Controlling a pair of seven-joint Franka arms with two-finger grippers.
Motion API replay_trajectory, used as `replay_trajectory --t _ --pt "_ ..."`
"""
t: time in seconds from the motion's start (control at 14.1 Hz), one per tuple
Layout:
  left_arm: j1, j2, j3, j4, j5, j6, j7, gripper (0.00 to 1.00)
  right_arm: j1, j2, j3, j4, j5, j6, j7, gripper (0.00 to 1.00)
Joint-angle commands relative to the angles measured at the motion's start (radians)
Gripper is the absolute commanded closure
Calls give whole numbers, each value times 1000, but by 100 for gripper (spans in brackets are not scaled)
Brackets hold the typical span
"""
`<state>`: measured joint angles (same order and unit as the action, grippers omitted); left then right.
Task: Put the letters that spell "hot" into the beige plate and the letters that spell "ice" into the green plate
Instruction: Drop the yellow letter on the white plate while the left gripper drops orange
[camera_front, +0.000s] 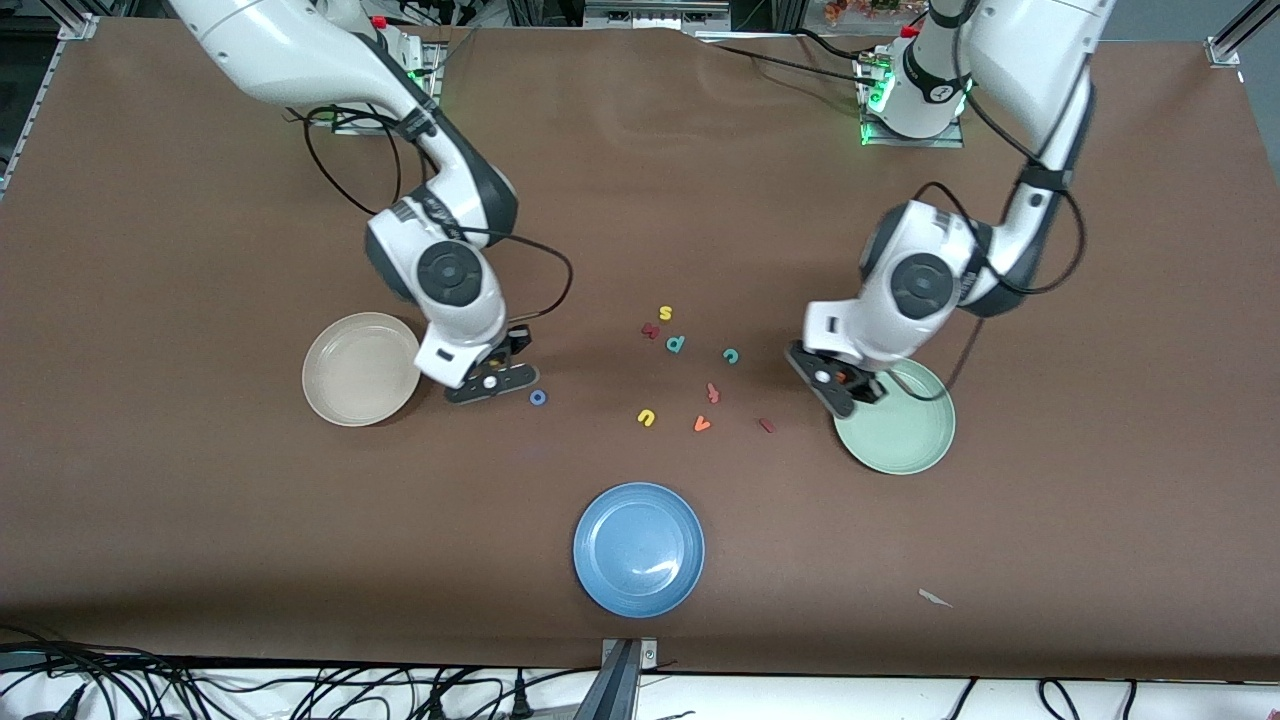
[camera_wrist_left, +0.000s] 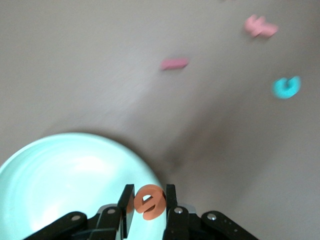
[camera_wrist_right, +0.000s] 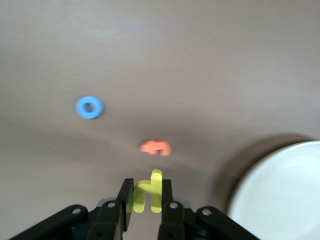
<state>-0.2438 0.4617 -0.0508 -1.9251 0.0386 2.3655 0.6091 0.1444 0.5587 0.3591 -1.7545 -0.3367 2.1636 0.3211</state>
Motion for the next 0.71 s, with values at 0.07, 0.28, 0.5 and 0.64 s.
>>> replay_trajectory --t 0.07,0.28,0.5,0.64 --pt "52 64 -9 41 15 -5 84 40 -141 -72 6 -82 25 -11 -199 81" --pt "61 63 -11 41 15 -8 78 0 -232 -88 3 -134 24 16 -328 81" --pt "32 54 -30 58 0 -15 -33 0 -281 -80 -5 -174 25 103 -318 68" --pt "-3 57 -41 89 0 -29 -211 0 -301 -63 -19 -168 63 107 -278 31"
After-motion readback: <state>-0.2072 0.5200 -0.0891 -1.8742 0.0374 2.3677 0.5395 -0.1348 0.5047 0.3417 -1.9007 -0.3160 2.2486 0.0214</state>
